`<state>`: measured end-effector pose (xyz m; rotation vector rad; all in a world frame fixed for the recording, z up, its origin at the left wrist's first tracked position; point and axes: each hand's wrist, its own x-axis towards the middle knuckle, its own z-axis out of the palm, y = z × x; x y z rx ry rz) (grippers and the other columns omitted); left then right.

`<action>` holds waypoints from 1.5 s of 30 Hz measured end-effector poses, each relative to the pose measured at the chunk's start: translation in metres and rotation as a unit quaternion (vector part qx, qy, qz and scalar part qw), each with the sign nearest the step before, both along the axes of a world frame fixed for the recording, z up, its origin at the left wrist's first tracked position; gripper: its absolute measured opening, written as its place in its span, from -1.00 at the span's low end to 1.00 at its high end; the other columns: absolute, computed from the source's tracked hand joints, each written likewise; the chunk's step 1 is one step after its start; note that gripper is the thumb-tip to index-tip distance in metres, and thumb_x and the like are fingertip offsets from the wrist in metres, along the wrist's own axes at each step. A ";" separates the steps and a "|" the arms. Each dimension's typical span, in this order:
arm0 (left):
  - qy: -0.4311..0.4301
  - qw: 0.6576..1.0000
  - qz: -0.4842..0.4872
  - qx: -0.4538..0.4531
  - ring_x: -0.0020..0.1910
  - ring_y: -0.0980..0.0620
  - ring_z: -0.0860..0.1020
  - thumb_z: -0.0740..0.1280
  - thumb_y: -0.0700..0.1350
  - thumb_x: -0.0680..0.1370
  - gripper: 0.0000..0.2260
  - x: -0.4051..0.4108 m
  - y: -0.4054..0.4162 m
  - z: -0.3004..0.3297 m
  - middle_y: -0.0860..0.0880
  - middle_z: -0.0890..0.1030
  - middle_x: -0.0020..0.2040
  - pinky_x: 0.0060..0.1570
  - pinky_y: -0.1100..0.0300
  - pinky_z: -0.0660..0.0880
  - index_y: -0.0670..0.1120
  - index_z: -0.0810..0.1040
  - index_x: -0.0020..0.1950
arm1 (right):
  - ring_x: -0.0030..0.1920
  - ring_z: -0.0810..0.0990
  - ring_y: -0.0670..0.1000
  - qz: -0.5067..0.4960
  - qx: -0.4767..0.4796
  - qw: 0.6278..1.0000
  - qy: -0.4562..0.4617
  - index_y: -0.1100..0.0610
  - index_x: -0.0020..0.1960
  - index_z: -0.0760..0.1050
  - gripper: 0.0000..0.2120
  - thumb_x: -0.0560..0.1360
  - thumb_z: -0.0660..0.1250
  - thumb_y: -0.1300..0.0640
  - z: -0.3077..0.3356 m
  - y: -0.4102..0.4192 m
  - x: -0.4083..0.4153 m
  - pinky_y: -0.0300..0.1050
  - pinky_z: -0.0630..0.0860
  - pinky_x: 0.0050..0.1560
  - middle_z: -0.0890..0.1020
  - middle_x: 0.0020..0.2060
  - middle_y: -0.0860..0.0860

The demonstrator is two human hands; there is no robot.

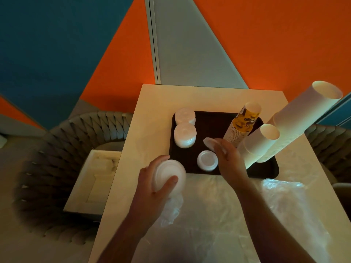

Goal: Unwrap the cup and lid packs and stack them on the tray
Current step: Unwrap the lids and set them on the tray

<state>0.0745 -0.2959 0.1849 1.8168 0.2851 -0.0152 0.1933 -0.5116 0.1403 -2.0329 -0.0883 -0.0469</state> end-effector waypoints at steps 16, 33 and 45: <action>0.031 0.999 0.026 0.011 0.14 0.13 0.48 0.42 0.00 0.54 -0.60 -0.001 0.010 -0.007 0.14 0.42 0.28 -0.24 0.45 0.52 0.34 0.40 0.29 | 0.46 0.38 0.15 0.066 -0.286 0.955 0.049 0.07 0.41 0.50 -0.49 0.49 0.50 0.17 -0.089 -0.008 0.001 0.00 0.42 0.36 0.46 0.44 0.04; 0.011 1.000 0.004 0.009 0.11 0.29 0.49 0.40 0.22 0.43 -0.64 -0.001 -0.005 -0.003 0.21 0.50 0.18 -0.18 0.53 0.45 0.53 0.40 0.15 | -0.13 0.69 -0.07 0.094 0.066 0.985 0.128 -0.01 -0.03 0.67 -0.91 0.56 0.42 0.16 0.037 0.028 -0.038 -0.22 0.61 -0.10 0.70 -0.16 -0.10; -0.002 0.999 -0.013 0.034 0.08 0.42 0.44 0.33 0.25 0.40 -0.60 -0.002 -0.014 -0.002 0.23 0.48 0.15 -0.16 0.61 0.38 0.71 0.26 0.04 | -0.16 0.65 -0.08 0.149 -0.029 0.988 0.020 0.02 -0.09 0.63 -0.91 0.51 0.48 0.20 0.064 0.029 -0.061 -0.31 0.55 -0.14 0.67 -0.23 -0.15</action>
